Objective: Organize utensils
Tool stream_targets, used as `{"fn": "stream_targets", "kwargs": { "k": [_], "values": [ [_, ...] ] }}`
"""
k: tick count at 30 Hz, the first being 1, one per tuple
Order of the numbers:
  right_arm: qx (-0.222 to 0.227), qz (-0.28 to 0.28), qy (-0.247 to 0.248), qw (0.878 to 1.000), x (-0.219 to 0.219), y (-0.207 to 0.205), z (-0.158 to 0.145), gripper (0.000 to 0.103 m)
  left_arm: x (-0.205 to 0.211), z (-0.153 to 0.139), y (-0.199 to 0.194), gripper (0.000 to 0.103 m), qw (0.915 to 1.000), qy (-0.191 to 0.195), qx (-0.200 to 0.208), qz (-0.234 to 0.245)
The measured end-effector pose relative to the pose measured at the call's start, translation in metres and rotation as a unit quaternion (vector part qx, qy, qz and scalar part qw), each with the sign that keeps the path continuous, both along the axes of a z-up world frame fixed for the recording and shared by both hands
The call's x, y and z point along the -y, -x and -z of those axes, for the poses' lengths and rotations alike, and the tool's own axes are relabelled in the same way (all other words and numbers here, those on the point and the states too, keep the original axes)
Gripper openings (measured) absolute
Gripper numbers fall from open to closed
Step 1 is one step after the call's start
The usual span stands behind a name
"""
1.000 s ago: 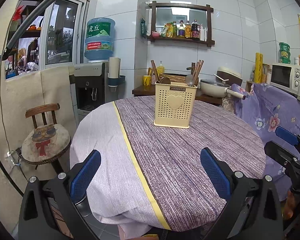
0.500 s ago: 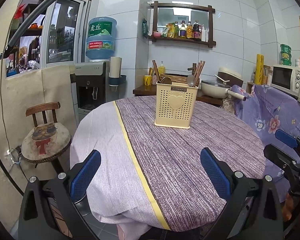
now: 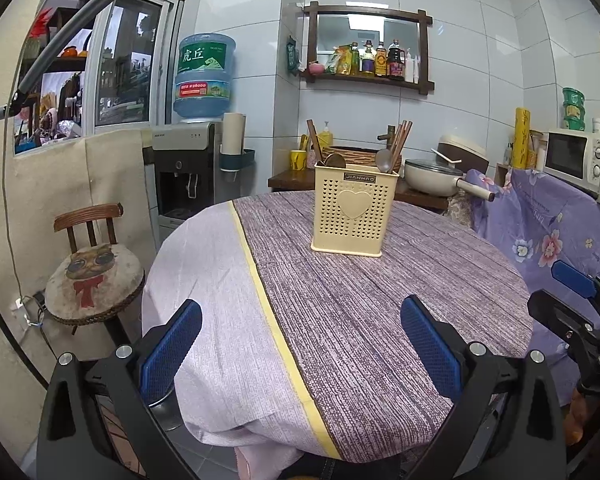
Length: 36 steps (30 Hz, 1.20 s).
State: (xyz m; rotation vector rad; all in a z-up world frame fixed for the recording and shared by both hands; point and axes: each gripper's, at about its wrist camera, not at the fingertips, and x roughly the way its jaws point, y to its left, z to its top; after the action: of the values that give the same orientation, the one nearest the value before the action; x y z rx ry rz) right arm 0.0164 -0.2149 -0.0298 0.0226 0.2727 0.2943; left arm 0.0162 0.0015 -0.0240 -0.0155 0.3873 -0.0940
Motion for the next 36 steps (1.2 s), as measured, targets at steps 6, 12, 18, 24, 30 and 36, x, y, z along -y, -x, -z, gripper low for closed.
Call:
{"fn": "stream_targets", "kwargs": {
  "k": [6, 12, 18, 24, 30, 36],
  "values": [
    [0.0, 0.0, 0.0, 1.0, -0.0002, 0.0002, 0.0008, 0.097, 0.0017, 0.0003, -0.0011, 0.098, 1.0, -0.002, -0.004, 0.001],
    [0.0, 0.0, 0.0, 1.0, -0.0002, 0.0002, 0.0008, 0.097, 0.0036, -0.0005, -0.0006, 0.098, 1.0, -0.003, -0.002, 0.0],
    [-0.001, 0.0, 0.001, 1.0, -0.0006, 0.0002, 0.0007, 0.097, 0.0037, -0.001, -0.0004, 0.098, 1.0, -0.003, -0.003, -0.001],
    [-0.001, -0.001, 0.001, 1.0, -0.001, 0.0008, 0.0011, 0.097, 0.0035, -0.001, -0.0004, 0.098, 1.0, -0.003, -0.003, -0.001],
    [-0.001, -0.002, 0.001, 1.0, -0.0011, 0.0009, 0.0009, 0.097, 0.0038, -0.0018, -0.0004, 0.098, 1.0, -0.003, -0.003, -0.001],
    [-0.003, -0.003, 0.003, 1.0, -0.0015, 0.0003, 0.0014, 0.097, 0.0035, -0.0021, -0.0005, 0.098, 1.0, -0.002, -0.005, -0.001]
  ]
}}
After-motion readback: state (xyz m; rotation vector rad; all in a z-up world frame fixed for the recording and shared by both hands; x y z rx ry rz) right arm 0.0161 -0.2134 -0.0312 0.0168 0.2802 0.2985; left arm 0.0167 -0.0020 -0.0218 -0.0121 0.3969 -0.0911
